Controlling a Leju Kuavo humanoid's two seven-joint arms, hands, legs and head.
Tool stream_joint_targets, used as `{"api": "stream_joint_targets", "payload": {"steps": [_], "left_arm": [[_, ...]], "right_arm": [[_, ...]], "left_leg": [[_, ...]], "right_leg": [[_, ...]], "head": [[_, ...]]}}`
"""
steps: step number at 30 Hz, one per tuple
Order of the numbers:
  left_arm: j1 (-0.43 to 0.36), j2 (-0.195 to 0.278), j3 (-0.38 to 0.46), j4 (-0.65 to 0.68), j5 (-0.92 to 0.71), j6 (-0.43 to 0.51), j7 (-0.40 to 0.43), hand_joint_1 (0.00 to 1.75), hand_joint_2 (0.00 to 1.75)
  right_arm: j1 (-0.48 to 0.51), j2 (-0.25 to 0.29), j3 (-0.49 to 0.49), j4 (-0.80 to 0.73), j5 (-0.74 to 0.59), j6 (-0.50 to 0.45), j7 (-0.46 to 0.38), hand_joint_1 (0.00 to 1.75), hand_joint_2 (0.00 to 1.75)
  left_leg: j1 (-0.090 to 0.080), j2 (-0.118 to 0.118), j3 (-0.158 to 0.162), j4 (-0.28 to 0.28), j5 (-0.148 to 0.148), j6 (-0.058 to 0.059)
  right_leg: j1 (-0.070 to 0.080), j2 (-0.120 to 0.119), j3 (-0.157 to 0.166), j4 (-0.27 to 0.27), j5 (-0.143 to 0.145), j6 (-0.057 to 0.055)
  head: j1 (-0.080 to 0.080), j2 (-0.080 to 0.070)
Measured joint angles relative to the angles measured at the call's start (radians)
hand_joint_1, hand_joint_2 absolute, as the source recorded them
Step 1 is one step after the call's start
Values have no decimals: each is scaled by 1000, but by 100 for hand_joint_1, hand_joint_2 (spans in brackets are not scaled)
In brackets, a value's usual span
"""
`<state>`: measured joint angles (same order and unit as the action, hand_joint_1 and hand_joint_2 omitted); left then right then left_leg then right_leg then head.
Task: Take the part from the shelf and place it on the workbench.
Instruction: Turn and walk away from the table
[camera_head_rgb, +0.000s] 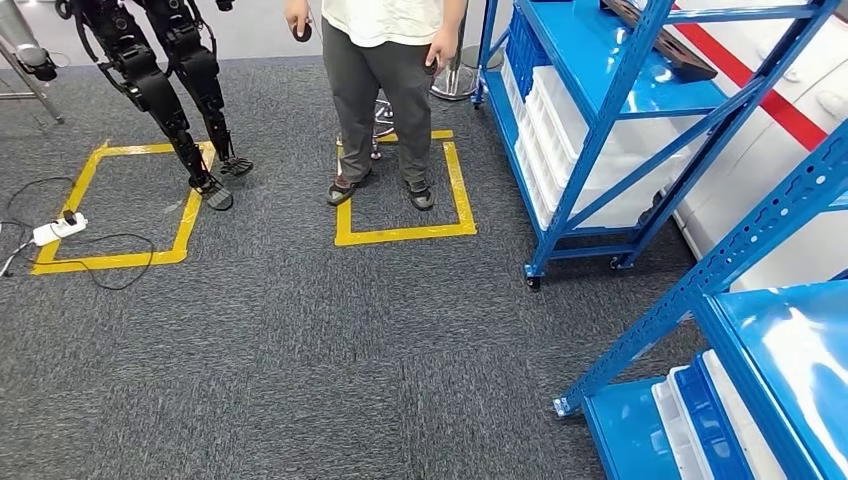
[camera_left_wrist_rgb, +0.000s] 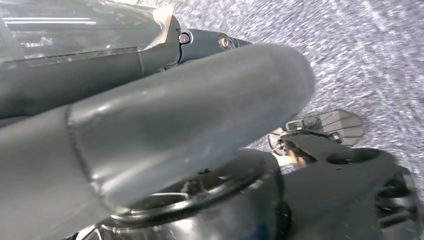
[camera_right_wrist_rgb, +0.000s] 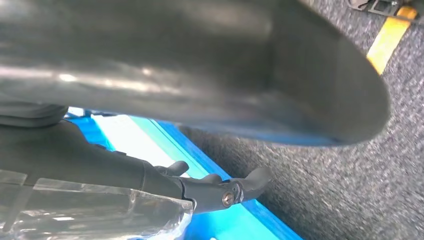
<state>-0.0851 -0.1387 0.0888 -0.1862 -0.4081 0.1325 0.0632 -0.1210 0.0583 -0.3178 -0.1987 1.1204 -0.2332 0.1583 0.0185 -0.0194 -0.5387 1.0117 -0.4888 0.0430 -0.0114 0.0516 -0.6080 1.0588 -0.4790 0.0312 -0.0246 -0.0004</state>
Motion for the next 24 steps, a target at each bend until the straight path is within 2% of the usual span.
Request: {"api": "stream_joint_targets", "payload": {"steps": [1, 3, 4, 5, 6, 8, 9, 10, 11, 12, 13, 15, 16, 17, 18, 19, 20, 21, 22, 23, 24], "left_arm": [[0, 0, 0, 0, -2, 1, 0, 0, 0], [1, 0, 0, 0, -5, 2, -1, 0, 0], [1, 1, 0, 0, -6, 2, -1, 0, 0], [1, 1, 0, 0, -8, 2, -1, 0, 0], [1, 0, 0, 0, -8, 3, -1, 0, 0], [1, 0, 0, 0, -8, 3, -2, 0, 0], [1, 0, 0, 0, -8, 3, -3, 0, 0], [1, 0, 0, 0, -8, 3, -4, 0, 0], [1, 0, 0, 0, -8, 3, -6, 0, 0], [0, 0, 0, 0, -8, 3, -9, 0, 0], [-1, -1, 0, -1, -9, 3, -11, 0, 0], [-2, -2, 0, -2, -9, 3, -15, 0, 0], [-1, -1, 0, -2, -10, 3, -17, 0, 0], [0, -1, 0, -2, -10, 4, -19, 0, 0], [1, -1, 0, -2, -11, 4, -20, 0, 0], [3, -1, 0, -2, -12, 5, -21, 0, 0], [4, -1, 0, -2, -14, 6, -22, 0, 0], [5, 0, 0, -2, -16, 7, -23, 0, 0], [5, 0, 0, -2, -19, 9, -23, 0, 0], [5, 1, 0, -2, -21, 10, -24, 0, 0], [6, 2, 0, -2, -22, 11, -24, 0, 0]], "right_arm": [[-1, 1, 0, 0, 0, 0, 0, 0, 0], [-1, 2, 0, 0, 0, 0, 0, 0, 0], [0, 2, 0, 0, 1, 0, 0, 0, 0], [2, 2, 0, 0, 1, 0, 0, 0, 0], [3, 2, 0, 0, 2, 0, 0, 0, 0], [3, 1, 0, 0, 2, -1, -1, 0, 0], [1, 1, 0, 0, 3, -1, -1, 0, 0], [-1, 1, 0, 0, 3, -2, -1, 0, 0], [-2, 2, 0, 0, 4, -2, -2, 0, 0], [-2, 2, 0, 0, 4, -2, -2, 0, 0], [-1, 1, 0, 0, 4, -2, -2, 0, 0], [0, 0, 0, 0, 4, -2, -2, 0, 0], [0, 0, 0, 0, 4, -2, -2, 0, 0], [-1, 1, 0, 0, 4, -2, -2, 0, 0], [0, 2, 0, 0, 5, -2, -2, 0, 0], [1, 3, 0, 0, 5, -2, -2, 0, 0], [3, 3, 0, 0, 5, -2, -2, 0, 0], [4, 3, 0, 0, 5, -2, -2, 0, 0], [5, 3, 0, 0, 5, -2, -2, 0, 0], [5, 4, 0, 0, 5, -2, -2, 0, 0], [4, 4, 0, 0, 5, -2, -2, 0, 0]], "left_leg": [[-1, 11, 0, -3, 2, 5], [-4, 35, -2, -3, 2, 8], [-5, 47, -3, -3, 2, 8], [-6, 59, -3, -3, 1, 8], [-6, 69, -3, -3, 1, 7], [-8, 88, 0, -2, -2, 2], [-10, 97, 2, -1, -5, -3], [-12, 105, 5, -1, -8, -10], [-13, 113, 9, -1, -11, -16], [-13, 121, 14, -3, -13, -23], [-10, 123, 17, -2, -16, -29], [-5, 87, 6, 38, -48, -40], [-2, 59, -16, 90, -80, -44], [-2, 35, -48, 158, -117, -45], [-2, 24, -82, 227, -147, -45], [-2, 19, -110, 278, -161, -45], [-1, 17, -121, 292, -152, -45], [-1, 15, -114, 265, -124, -43], [0, 8, -89, 205, -83, -41], [1, -11, -57, 130, -44, -38], [2, -28, -31, 68, -17, -35]], "right_leg": [[-1, -22, -26, 54, -27, -4], [-3, -37, -91, 186, -82, -6], [-4, -39, -110, 226, -94, -3], [-5, -40, -108, 227, -90, 4], [-5, -45, -83, 186, -73, 12], [-4, -79, -1, 41, -26, 22], [0, -96, 30, -15, -8, 20], [4, -108, 46, -46, 2, 13], [9, -109, 48, -54, 6, 6], [12, -100, 47, -56, 8, -2], [6, -90, 49, -59, 10, -9], [-5, -70, 57, -65, 16, -25], [-10, -61, 60, -66, 19, -32], [-7, -51, 59, -66, 21, -36], [-4, -41, 58, -65, 21, -39], [-2, -30, 58, -65, 21, -39], [-1, -18, 58, -64, 21, -40], [0, -6, 59, -64, 22, -40], [0, 7, 61, -64, 21, -39], [0, 18, 62, -63, 21, -38], [3, 28, 62, -61, 21, -36]], "head": [[2, 0], [3, 0], [3, 0], [3, 0], [4, 0], [4, 0], [4, 0], [3, 0], [3, 0], [3, 0], [2, 0], [-2, 0], [-4, 0], [-7, 0], [-7, 0], [-7, 0], [-7, 0], [-7, 0], [-7, 0], [-7, 0], [-7, 0]]}}
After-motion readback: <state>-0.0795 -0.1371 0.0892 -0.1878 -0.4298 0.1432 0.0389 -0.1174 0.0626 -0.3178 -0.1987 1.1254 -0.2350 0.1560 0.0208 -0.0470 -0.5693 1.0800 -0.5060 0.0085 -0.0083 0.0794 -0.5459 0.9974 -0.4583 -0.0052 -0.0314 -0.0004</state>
